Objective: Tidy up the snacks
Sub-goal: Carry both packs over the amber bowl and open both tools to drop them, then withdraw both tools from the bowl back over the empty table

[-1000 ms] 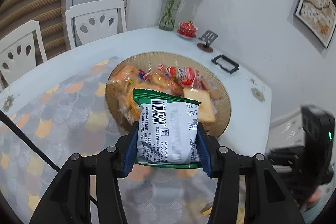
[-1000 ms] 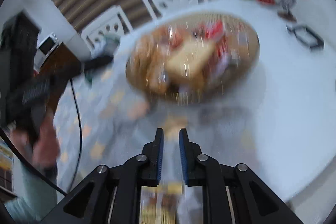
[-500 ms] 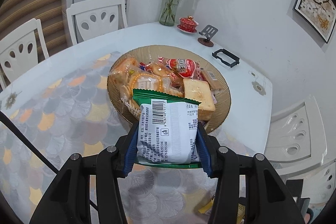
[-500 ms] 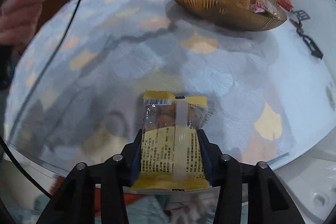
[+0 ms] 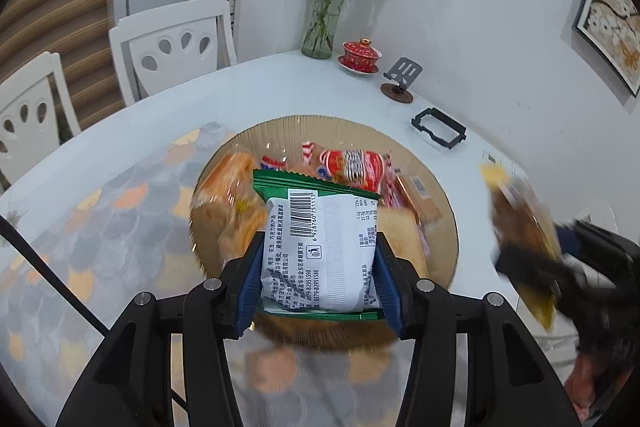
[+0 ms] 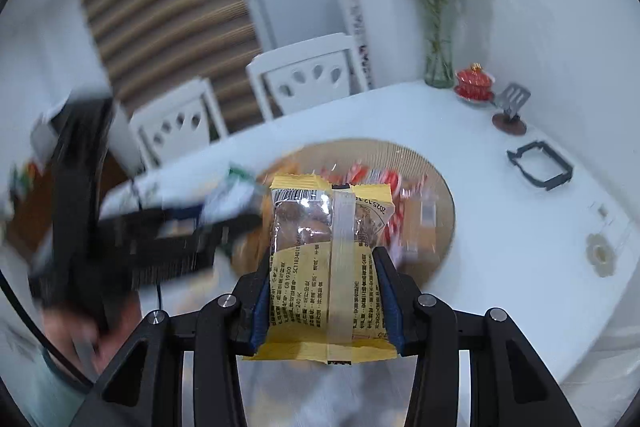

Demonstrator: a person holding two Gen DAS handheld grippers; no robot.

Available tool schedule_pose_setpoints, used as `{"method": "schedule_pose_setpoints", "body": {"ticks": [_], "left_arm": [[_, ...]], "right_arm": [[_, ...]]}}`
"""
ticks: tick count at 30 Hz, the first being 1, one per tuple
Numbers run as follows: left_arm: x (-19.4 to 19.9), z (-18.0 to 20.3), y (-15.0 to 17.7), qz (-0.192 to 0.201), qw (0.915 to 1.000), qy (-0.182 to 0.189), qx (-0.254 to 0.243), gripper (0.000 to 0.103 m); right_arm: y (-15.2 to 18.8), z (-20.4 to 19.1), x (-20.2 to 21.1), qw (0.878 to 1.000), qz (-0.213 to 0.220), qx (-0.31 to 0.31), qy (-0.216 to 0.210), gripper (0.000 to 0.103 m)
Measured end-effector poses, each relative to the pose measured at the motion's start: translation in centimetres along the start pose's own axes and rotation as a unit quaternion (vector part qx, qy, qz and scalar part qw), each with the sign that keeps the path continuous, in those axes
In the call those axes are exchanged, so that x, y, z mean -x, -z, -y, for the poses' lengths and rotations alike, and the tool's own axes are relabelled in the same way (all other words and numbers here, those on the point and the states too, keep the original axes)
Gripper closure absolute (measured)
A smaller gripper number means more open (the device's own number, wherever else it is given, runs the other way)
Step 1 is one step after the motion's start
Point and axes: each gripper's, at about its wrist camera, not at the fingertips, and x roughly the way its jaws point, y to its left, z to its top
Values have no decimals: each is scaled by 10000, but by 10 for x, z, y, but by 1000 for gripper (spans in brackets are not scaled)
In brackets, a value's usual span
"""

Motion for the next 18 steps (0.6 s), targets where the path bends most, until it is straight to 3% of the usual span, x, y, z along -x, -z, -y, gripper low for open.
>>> {"method": "schedule_pose_setpoints", "body": {"ticks": [4, 5, 6, 7, 11, 18], "left_arm": [[-16, -7, -23, 80, 9997, 192, 104, 55], [-19, -8, -28, 93, 9997, 200, 115, 45], [-23, -8, -33, 94, 9998, 154, 130, 21], [-26, -10, -36, 121, 9998, 85, 160, 13], [-21, -11, -32, 184, 9998, 95, 55, 10], [31, -31, 4, 265, 9993, -66, 249, 10]], "right_arm": [[-48, 6, -42, 9994, 58, -350, 12, 59], [-55, 9, -47, 9992, 78, -380, 17, 54], [-65, 11, -57, 9991, 66, -413, 2, 48], [-73, 15, -68, 9988, -37, -486, 15, 36], [-76, 33, -90, 9968, -181, -764, -150, 34], [-44, 22, -68, 9958, -339, -761, -387, 34]]}}
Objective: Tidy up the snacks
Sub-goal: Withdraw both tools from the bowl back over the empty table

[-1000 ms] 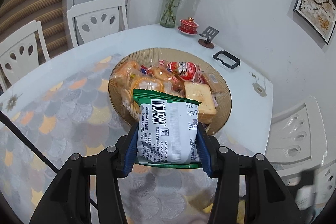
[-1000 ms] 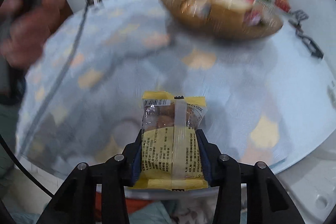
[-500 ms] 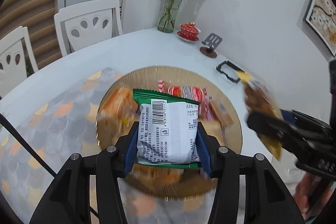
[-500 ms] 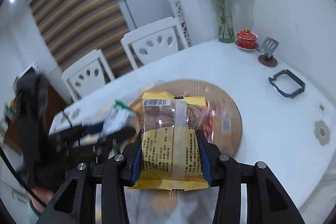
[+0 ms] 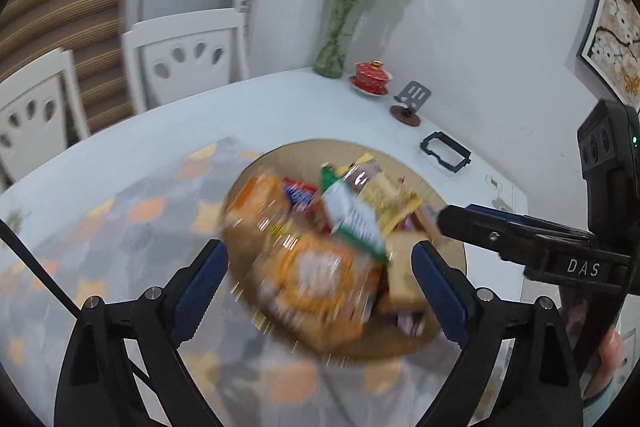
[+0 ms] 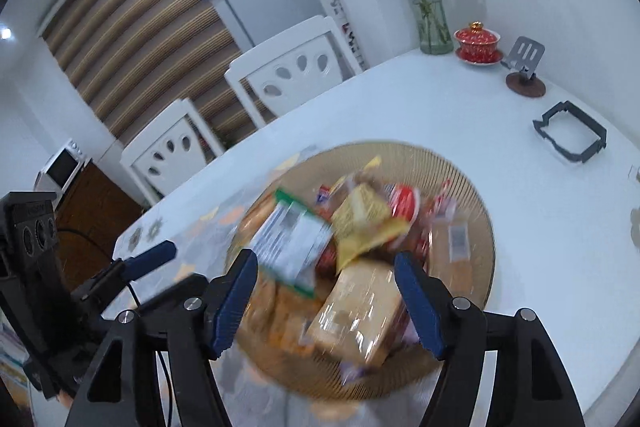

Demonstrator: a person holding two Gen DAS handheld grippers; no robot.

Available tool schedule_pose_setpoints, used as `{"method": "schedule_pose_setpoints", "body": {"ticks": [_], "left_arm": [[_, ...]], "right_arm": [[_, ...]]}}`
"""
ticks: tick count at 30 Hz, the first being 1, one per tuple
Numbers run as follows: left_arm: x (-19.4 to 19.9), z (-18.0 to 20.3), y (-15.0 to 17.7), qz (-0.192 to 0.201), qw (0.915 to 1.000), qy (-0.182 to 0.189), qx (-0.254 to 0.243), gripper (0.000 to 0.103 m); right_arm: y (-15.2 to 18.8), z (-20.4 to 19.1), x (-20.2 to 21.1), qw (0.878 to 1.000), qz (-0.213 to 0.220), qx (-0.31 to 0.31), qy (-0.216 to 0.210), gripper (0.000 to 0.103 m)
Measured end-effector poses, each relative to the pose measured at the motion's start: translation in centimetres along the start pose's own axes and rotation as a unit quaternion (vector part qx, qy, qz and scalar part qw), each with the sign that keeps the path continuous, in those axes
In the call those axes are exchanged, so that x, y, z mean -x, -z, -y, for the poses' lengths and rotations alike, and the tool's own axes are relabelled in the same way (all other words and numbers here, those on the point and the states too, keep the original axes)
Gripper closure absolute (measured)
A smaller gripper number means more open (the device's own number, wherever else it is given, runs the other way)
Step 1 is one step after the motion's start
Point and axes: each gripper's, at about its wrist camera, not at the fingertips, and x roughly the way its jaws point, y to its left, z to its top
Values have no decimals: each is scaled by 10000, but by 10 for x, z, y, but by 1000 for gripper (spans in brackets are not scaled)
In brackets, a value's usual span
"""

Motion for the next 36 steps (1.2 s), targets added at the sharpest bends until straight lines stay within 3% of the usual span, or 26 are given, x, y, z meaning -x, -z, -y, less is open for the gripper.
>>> {"method": "schedule_pose_setpoints", "body": {"ticks": [5, 10, 12, 14, 18, 22, 26, 28, 36], "left_arm": [[67, -21, 35, -3, 9989, -426, 178, 10], [150, -31, 67, 238, 9925, -1148, 354, 10], [187, -33, 86, 353, 9873, -1480, 457, 10], [210, -38, 105, 354, 9807, -1838, 573, 10], [236, -57, 152, 342, 9614, -2458, 1189, 10], [234, -80, 204, 461, 9348, -2949, 1924, 10], [202, -96, 251, 468, 9079, -3353, 2472, 10], [186, -101, 264, 426, 9010, -3448, 2599, 10], [146, -115, 276, 277, 8917, -3797, 2450, 10]], "right_arm": [[39, -37, 22, 9984, -247, 351, -374, 34], [85, -96, 42, 9913, -479, 1064, -612, 33], [103, -122, 49, 9867, -532, 1328, -773, 31], [118, -142, 54, 9830, -542, 1484, -932, 17], [147, -174, 49, 9776, -599, 1721, -1053, 14], [175, -194, 33, 9743, -684, 1907, -985, 14], [198, -200, 13, 9715, -827, 2061, -824, 14], [204, -200, 5, 9707, -836, 2149, -675, 14], [204, -181, -26, 9779, -617, 1982, -247, 14]]}}
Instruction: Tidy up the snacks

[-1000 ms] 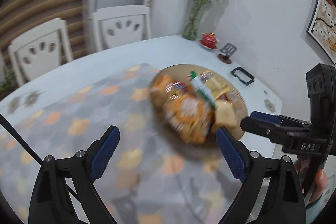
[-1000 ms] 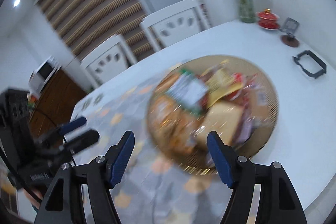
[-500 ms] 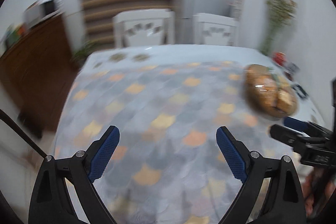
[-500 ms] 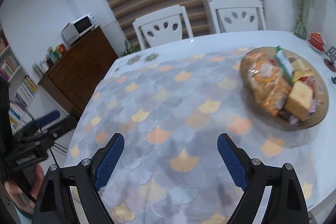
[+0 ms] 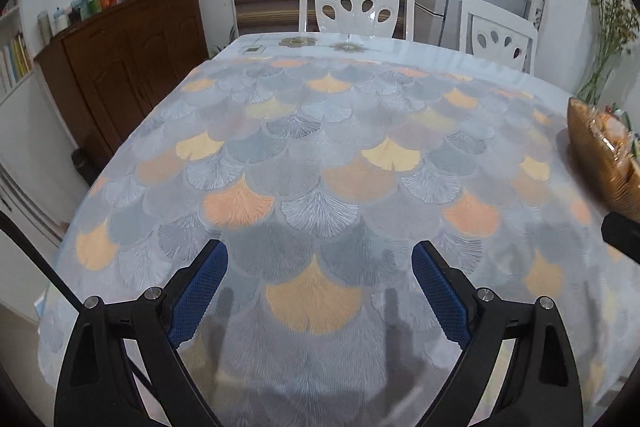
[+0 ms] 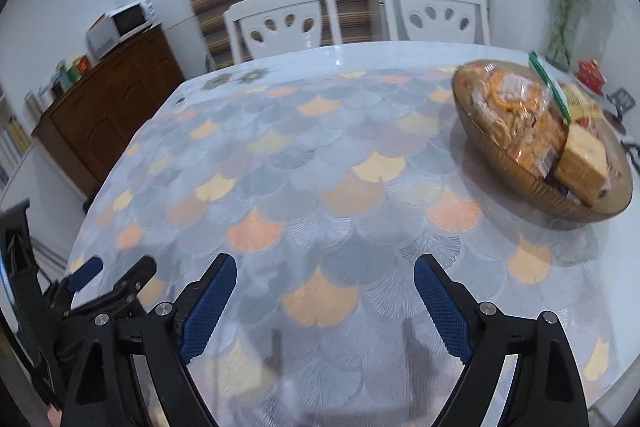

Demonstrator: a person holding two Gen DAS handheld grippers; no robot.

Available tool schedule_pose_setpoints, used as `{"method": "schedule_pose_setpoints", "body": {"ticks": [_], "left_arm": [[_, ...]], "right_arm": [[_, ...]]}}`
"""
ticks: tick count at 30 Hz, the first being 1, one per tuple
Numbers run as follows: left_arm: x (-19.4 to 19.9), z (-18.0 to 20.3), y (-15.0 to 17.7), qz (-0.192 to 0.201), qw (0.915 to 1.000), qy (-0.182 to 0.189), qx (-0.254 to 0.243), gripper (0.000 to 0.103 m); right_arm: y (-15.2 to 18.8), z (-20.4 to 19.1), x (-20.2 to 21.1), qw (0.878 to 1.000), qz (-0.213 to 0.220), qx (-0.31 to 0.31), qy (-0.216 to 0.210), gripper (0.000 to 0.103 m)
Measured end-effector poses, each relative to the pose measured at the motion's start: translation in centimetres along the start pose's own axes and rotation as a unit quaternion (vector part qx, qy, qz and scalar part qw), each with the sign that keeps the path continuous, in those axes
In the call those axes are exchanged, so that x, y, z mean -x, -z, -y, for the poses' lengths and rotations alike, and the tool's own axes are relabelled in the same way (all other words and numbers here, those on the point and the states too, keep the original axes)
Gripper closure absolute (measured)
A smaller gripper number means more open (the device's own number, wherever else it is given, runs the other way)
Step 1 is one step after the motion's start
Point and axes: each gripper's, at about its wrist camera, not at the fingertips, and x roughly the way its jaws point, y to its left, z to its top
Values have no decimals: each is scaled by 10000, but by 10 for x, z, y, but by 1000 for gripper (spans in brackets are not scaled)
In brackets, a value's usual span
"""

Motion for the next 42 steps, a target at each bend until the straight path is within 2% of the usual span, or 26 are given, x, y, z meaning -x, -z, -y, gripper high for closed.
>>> {"method": "schedule_pose_setpoints", "body": {"ticks": [5, 16, 28, 37, 42], "left_arm": [[-8, 4, -1, 68, 9999, 92, 80, 10], [-22, 12, -5, -12, 9997, 257, -38, 10], [-22, 26, -1, 43, 9993, -39, -370, 10], [-31, 23, -1, -258, 9991, 123, -315, 10], [-31, 22, 0, -264, 9991, 137, -289, 10]], "right_arm": [[3, 13, -16, 9995, 136, -244, 136, 14], [4, 2, -42, 9983, 394, 66, 423, 14], [10, 6, -64, 9989, 163, 38, 446, 14], [12, 6, -66, 9990, 129, -9, 433, 14], [12, 5, -67, 9990, 109, 4, 435, 14]]}}
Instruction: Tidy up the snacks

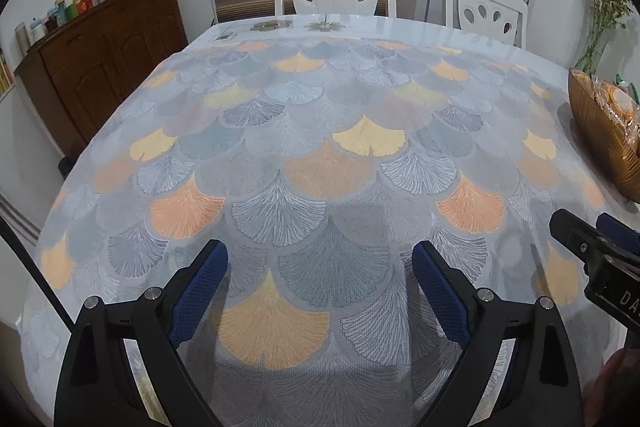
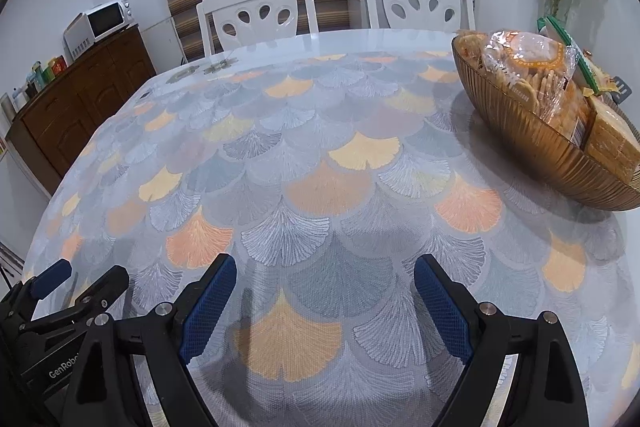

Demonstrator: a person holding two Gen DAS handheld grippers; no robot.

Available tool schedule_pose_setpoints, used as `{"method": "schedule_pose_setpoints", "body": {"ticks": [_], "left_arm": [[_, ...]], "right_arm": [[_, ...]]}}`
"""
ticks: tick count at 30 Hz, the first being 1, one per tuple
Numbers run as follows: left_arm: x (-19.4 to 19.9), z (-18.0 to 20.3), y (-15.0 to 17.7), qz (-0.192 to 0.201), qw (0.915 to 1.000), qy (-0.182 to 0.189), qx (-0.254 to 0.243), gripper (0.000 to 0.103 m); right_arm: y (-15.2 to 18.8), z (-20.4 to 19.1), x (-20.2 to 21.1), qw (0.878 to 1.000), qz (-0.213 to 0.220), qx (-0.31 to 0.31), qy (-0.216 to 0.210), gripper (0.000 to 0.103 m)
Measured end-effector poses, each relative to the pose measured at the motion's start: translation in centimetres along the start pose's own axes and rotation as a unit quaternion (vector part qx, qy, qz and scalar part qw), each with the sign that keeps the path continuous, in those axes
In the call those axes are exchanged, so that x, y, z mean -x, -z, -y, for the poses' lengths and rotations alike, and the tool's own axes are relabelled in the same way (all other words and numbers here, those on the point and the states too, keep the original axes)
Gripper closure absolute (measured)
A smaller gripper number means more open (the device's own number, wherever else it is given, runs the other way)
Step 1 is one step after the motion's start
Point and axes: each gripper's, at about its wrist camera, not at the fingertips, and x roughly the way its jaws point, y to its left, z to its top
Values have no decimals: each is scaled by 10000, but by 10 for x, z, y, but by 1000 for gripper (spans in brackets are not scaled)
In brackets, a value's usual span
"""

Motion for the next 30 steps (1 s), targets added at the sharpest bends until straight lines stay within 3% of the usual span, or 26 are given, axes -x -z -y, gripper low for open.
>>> {"method": "schedule_pose_setpoints", "body": {"ticks": [30], "left_arm": [[-4, 2, 0, -128, 9999, -74, -52, 10]], "right_arm": [[-1, -4, -4, 9999, -81, 76, 90, 14]]}}
